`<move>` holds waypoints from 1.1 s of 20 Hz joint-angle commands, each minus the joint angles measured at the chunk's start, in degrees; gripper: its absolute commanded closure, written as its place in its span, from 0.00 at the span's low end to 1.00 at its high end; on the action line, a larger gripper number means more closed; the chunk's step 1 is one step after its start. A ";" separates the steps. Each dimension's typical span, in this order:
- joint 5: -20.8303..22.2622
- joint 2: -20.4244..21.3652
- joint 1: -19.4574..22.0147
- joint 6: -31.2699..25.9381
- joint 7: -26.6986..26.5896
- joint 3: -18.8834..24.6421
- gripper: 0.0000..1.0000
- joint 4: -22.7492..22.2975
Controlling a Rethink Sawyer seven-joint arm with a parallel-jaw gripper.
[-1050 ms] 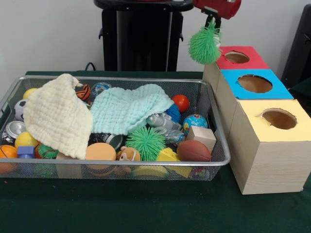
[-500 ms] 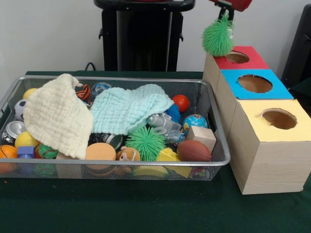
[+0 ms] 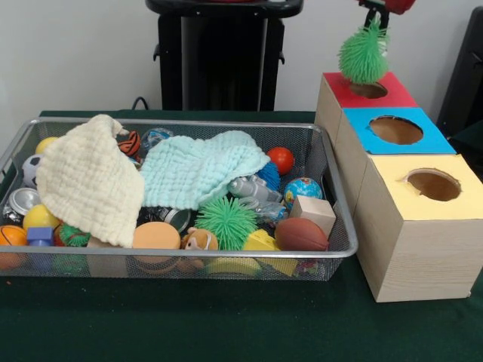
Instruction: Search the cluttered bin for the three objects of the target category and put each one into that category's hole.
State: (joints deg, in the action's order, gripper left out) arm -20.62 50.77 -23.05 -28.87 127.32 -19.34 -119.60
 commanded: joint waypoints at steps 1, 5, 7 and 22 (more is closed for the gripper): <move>-4.37 -4.60 -1.44 -0.89 19.27 0.42 1.00 -0.92; -5.03 -5.17 -2.11 -0.41 19.82 0.84 1.00 -0.83; -5.48 -5.89 -2.43 0.83 20.14 1.28 1.00 -1.00; -7.68 -10.86 0.02 7.06 17.77 3.77 1.00 -0.31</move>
State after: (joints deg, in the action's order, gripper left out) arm -25.17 44.63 -25.45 -26.57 131.96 -19.33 -119.57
